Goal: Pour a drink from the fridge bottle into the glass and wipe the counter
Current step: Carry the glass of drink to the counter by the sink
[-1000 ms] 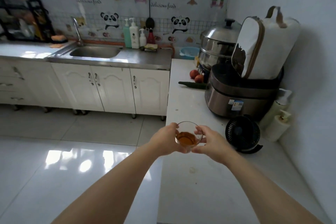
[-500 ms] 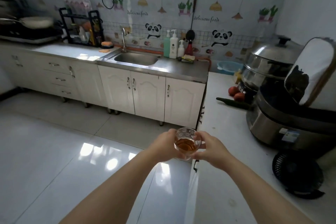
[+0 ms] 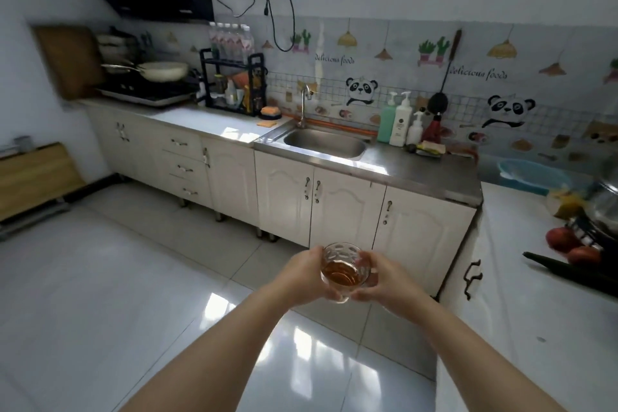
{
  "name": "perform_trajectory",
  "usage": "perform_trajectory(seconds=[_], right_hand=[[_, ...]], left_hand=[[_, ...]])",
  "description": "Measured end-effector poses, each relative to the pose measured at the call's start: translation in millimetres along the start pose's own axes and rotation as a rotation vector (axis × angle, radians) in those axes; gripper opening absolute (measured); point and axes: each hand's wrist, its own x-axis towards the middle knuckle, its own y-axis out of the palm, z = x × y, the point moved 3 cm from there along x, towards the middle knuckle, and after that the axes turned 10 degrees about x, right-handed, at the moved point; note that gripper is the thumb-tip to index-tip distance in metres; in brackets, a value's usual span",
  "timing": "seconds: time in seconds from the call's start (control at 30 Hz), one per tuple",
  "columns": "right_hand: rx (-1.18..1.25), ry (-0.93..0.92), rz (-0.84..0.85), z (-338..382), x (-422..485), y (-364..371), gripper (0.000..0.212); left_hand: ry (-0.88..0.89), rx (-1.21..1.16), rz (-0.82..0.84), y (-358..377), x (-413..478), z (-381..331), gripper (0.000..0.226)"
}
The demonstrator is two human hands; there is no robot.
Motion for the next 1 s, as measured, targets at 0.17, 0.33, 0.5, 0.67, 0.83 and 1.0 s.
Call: perform_trajectory(seconds=[0.17, 0.33, 0.5, 0.67, 0.83, 1.0], right_hand=[[0.022, -0.033, 0.059, 38, 73, 47, 0.07], [0.026, -0.056, 0.124, 64, 147, 84, 0.068], [0.022, -0.11, 0.189, 88, 236, 115, 0.065], [-0.007, -0.178, 0.243, 115, 342, 138, 0.069], [-0.047, -0.228, 0.316, 153, 443, 152, 0.07], [-0.064, -0.237, 0.366, 182, 529, 174, 0.065]], left_hand=[[-0.053, -0.032, -0.042, -50, 31, 67, 0.075], [-0.114, -0.049, -0.091, -86, 66, 126, 0.077], [-0.198, -0.088, -0.136, -121, 121, 186, 0.081], [-0.249, -0.139, -0.18, -168, 190, 234, 0.075], [-0.31, -0.136, -0.211, -219, 263, 280, 0.082], [-0.331, -0.158, -0.237, -262, 325, 329, 0.079]])
